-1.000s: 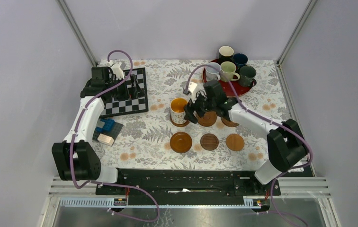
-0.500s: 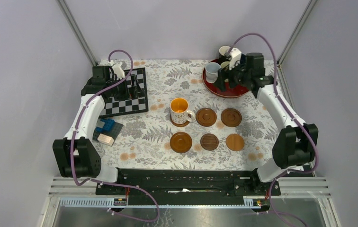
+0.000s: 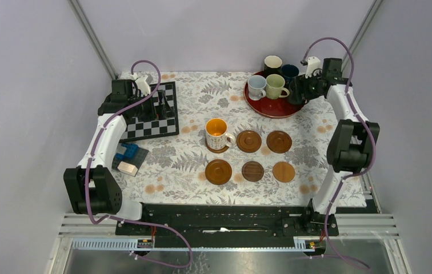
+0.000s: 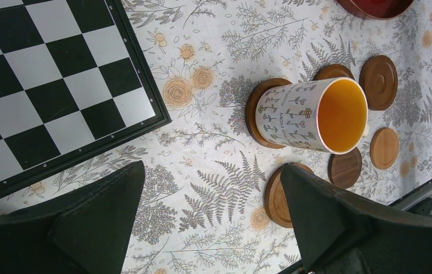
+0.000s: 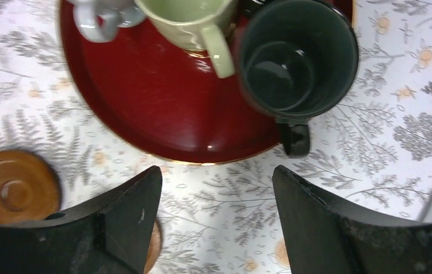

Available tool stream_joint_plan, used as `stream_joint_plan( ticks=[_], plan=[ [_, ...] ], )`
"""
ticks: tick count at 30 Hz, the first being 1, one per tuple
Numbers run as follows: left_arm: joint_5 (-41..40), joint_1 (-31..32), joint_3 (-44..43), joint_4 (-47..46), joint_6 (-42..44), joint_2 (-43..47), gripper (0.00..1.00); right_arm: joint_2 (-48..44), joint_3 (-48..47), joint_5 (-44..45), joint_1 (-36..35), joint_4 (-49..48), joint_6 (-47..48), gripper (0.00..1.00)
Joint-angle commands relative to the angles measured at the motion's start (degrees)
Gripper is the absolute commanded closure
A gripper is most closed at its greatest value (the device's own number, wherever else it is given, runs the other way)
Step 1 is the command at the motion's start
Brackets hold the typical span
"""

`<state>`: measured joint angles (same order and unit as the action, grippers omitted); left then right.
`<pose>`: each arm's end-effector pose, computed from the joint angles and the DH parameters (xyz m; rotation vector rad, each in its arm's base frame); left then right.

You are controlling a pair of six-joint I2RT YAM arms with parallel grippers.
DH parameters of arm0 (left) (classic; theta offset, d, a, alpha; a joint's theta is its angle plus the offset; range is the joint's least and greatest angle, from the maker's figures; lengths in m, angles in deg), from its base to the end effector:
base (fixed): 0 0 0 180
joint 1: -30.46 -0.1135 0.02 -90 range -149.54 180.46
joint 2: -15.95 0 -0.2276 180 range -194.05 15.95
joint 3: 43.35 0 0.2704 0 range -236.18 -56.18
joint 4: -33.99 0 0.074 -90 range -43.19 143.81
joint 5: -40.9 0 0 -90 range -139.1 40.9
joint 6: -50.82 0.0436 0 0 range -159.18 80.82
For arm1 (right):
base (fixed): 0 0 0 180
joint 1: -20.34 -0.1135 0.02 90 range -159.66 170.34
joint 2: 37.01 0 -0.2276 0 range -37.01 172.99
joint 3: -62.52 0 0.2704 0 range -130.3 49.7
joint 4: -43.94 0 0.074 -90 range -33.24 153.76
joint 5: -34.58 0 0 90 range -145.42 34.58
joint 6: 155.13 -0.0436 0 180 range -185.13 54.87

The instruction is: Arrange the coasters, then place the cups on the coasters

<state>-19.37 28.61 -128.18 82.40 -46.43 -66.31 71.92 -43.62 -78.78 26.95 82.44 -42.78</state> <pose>0.3379 -0.0107 0.2709 0.0649 2.3306 -0.6589 0.4486 -0.0346 0.2404 -0.5095 2.1694 0.1930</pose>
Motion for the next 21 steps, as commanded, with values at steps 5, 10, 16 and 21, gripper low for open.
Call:
stream_joint_plan(
  ticks=[5,10,16,21],
  plan=[
    [0.5,-0.2,-0.1,-2.0,1.1,2.2,0.01,8.2,-7.6,9.0,0.3,0.7,3.7,0.3],
    [-0.2,-0.2,1.0,-2.8,1.3,3.4,0.01,12.0,-10.2,14.5,0.3,0.3,4.4,0.31],
    [0.2,-0.2,1.3,-2.9,1.4,3.4,0.01,12.9,-9.6,14.7,0.7,-1.9,4.5,0.31],
    [0.3,-0.2,1.1,-3.0,1.4,2.9,0.01,15.4,-11.6,13.5,1.0,-1.8,5.4,0.32]
  ],
)
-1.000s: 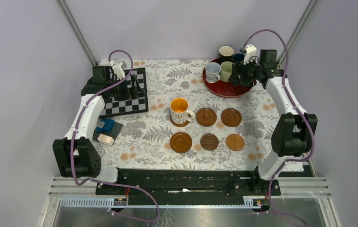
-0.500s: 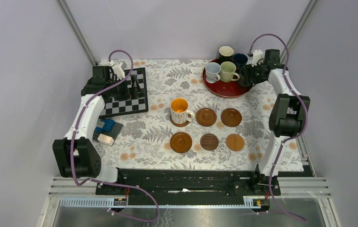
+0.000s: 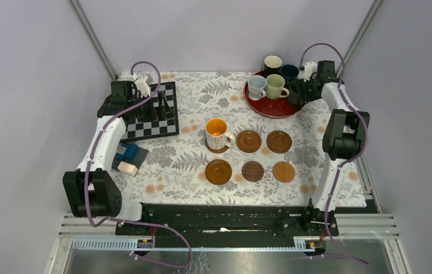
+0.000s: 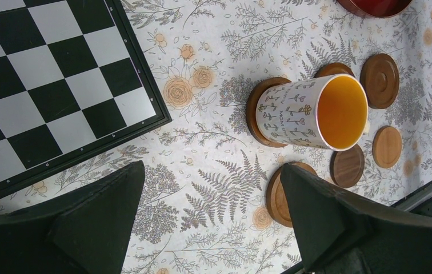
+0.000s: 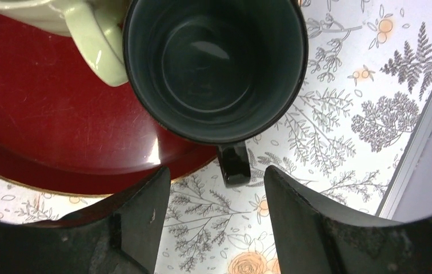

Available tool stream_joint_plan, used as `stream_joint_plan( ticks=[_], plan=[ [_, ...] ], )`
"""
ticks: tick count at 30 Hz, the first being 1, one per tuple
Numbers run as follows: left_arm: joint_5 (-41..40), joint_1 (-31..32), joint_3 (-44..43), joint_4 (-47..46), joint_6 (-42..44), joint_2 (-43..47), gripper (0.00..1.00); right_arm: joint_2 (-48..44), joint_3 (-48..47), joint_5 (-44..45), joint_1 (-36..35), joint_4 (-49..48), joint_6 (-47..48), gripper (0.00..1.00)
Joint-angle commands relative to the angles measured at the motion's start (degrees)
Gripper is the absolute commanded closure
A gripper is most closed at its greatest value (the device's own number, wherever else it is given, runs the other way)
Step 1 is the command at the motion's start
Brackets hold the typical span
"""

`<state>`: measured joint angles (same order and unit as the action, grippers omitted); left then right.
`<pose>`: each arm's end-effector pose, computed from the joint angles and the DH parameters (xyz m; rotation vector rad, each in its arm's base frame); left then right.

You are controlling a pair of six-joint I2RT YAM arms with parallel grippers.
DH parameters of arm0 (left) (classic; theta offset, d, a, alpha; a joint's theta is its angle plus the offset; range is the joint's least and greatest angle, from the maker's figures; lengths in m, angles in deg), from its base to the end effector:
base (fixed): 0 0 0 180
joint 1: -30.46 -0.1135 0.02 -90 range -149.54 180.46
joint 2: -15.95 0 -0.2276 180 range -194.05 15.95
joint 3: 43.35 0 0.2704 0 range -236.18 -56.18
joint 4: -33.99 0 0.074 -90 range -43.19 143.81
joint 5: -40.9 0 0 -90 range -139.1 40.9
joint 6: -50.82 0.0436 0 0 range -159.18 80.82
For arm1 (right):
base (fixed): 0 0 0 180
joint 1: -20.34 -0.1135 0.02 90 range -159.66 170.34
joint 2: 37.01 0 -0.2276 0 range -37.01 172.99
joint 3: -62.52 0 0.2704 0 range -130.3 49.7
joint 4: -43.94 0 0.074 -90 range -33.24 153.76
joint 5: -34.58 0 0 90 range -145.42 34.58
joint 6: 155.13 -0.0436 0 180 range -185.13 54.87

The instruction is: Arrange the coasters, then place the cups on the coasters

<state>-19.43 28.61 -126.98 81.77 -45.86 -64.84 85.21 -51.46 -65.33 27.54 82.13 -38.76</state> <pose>0.3334 -0.0108 0.2725 0.0810 2.3141 -0.6493 0.4866 -0.0539 0.1826 -0.4747 2.3188 -0.0767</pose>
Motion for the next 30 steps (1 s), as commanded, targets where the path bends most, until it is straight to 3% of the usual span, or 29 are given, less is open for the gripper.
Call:
stream_joint_plan(
  ticks=[1,10,23,27,30],
  plan=[
    [0.3,-0.2,-0.1,-2.4,0.8,1.5,0.01,2.8,-4.5,-0.7,0.5,-0.9,1.4,0.33],
    [-0.2,-0.2,0.2,-2.3,1.2,1.4,0.01,3.3,-4.7,-9.0,0.9,1.0,2.2,0.47],
    [-1.0,-0.2,0.0,-2.4,1.0,1.5,0.01,6.8,-7.0,-7.6,0.9,1.3,1.7,0.53],
    [-0.6,-0.3,0.0,-2.4,0.9,1.4,0.01,7.2,-7.3,-6.8,0.9,1.0,1.6,0.58],
    [-0.5,-0.2,-0.2,-2.4,0.8,1.4,0.01,7.0,-7.5,-6.4,0.9,1.6,2.0,0.67]
  ],
)
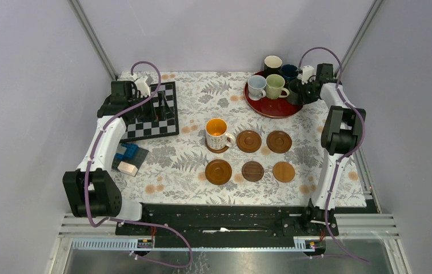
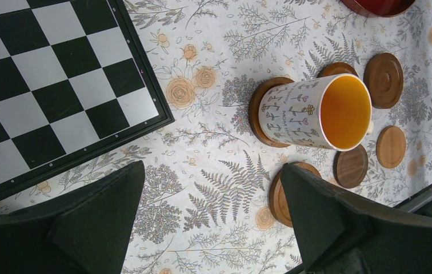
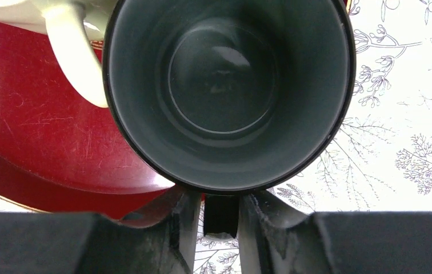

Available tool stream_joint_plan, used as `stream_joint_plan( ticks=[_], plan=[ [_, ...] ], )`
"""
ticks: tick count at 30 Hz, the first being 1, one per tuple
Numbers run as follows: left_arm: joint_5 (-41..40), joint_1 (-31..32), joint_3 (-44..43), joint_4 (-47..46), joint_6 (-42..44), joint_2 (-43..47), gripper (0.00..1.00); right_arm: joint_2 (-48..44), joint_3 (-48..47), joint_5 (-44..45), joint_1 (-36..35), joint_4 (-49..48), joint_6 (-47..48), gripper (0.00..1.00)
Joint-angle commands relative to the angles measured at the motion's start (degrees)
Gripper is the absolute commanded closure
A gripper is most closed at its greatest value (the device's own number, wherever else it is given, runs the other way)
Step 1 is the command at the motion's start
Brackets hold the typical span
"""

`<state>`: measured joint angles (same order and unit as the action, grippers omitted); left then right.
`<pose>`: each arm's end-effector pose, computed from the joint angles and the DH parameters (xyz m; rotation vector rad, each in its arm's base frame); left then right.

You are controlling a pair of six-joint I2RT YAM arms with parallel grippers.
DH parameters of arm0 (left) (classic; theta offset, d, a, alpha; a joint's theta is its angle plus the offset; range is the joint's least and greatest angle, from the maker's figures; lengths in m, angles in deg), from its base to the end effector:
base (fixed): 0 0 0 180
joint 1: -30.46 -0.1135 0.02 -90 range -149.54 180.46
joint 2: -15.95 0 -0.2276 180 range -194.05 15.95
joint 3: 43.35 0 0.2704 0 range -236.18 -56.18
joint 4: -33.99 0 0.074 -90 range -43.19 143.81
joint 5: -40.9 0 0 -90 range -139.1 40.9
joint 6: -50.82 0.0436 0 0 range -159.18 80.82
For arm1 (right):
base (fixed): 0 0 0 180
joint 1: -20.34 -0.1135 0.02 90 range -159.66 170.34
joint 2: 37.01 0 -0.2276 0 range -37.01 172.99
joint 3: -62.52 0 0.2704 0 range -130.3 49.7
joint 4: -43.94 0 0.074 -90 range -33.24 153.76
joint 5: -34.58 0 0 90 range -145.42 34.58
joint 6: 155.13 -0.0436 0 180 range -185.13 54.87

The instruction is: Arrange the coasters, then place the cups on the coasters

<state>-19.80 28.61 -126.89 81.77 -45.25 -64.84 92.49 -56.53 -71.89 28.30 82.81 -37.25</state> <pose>0.3333 -0.0106 0.2719 0.0896 2.3149 -0.6368 0.5030 -0.0579 0.1523 -0.5380 2.3244 0.0563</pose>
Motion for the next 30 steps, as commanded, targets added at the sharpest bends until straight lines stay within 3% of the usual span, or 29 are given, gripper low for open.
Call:
stream_joint_plan(
  ticks=[1,4,7,14,25,30],
  plan=[
    [-0.2,-0.2,-0.3,-2.4,0.2,1.5,0.01,-0.7,-2.2,0.2,0.1,1.1,0.7,0.7],
    [-0.2,-0.2,-0.3,-2.4,0.2,2.0,0.01,-3.0,-1.1,0.7,0.2,1.0,0.8,0.82],
    [-0.2,-0.3,-0.2,-2.4,0.2,2.5,0.01,-5.7,0.7,0.7,0.3,0.1,0.7,1.0],
    [0.2,-0.2,0.1,-2.4,0.1,2.7,0.01,-12.8,4.2,-6.2,1.5,-1.1,-0.2,1.0],
    [-0.1,-0.2,-0.6,-2.3,-0.1,2.2,0.01,-22.7,3.1,-20.9,1.5,9.3,4.4,1.0],
    [0.4,-0.2,-1.2,-2.4,-0.7,1.5,0.01,-30.9,8.2,-31.4,1.0,14.0,6.6,1.0]
  ],
)
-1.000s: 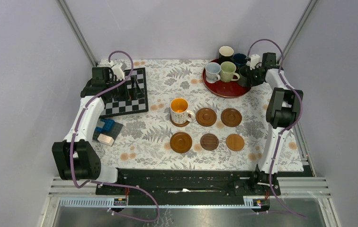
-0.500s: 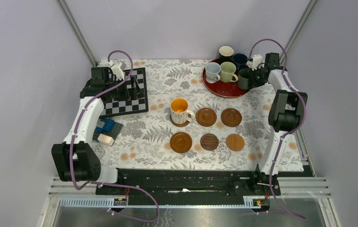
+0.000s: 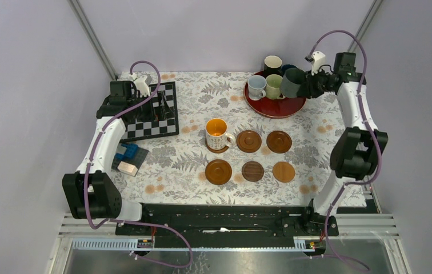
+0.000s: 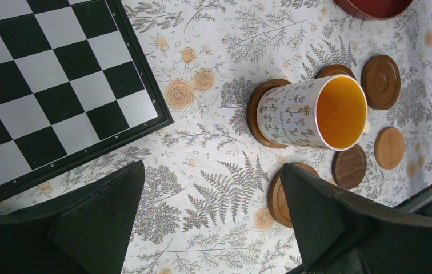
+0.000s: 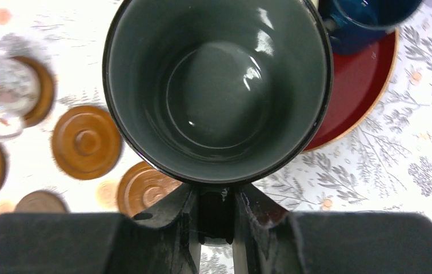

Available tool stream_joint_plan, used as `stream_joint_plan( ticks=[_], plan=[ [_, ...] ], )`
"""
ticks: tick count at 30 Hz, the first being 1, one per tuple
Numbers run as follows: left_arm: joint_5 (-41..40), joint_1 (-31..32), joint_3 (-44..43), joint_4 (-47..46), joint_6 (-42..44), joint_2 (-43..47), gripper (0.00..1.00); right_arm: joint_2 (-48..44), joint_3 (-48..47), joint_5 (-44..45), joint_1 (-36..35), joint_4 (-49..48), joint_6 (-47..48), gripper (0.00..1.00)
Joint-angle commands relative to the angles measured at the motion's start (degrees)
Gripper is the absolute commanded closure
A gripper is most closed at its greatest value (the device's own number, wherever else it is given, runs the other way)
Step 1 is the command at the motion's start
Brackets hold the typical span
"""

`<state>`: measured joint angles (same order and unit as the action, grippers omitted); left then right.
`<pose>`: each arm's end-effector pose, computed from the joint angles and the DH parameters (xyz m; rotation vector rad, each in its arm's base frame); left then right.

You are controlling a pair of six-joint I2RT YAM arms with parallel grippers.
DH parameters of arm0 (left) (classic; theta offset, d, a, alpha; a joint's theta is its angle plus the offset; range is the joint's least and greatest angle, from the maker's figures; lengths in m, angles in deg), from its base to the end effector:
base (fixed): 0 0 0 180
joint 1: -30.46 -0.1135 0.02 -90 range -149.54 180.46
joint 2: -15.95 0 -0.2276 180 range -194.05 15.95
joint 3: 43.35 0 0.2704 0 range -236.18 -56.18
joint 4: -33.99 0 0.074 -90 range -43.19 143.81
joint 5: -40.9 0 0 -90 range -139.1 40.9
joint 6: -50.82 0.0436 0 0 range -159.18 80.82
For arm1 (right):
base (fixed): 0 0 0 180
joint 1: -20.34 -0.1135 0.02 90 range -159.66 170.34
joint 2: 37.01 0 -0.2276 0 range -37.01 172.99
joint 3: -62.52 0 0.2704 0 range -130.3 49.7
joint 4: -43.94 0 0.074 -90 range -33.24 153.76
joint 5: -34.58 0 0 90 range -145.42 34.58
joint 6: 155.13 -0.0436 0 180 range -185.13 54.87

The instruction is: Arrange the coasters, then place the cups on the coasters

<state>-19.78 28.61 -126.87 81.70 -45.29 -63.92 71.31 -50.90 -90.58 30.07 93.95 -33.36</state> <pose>0.3308 -0.0107 0.2769 0.0942 2.2989 -0.6338 0.4365 -0.0494 0.2762 -0.7001 2.0909 0.3262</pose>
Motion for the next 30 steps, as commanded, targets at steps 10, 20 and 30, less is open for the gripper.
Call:
stream_joint_plan(
  ticks=[10,20,30],
  plan=[
    [1.0,-0.3,-1.3,-2.3,-1.1,-0.1,0.01,-32.1,29.6,-8.7,-16.3,0.5,6.1,1.0],
    [2.0,-0.2,-1.4,-2.3,-2.1,0.6,0.01,-42.0,39.9,-7.4,-32.7,8.0,5.3,1.0],
    [0.5,-0.2,0.0,-3.5,-2.0,1.2,0.01,-37.7,43.2,0.2,-45.9,-3.8,-1.1,1.0]
  ],
)
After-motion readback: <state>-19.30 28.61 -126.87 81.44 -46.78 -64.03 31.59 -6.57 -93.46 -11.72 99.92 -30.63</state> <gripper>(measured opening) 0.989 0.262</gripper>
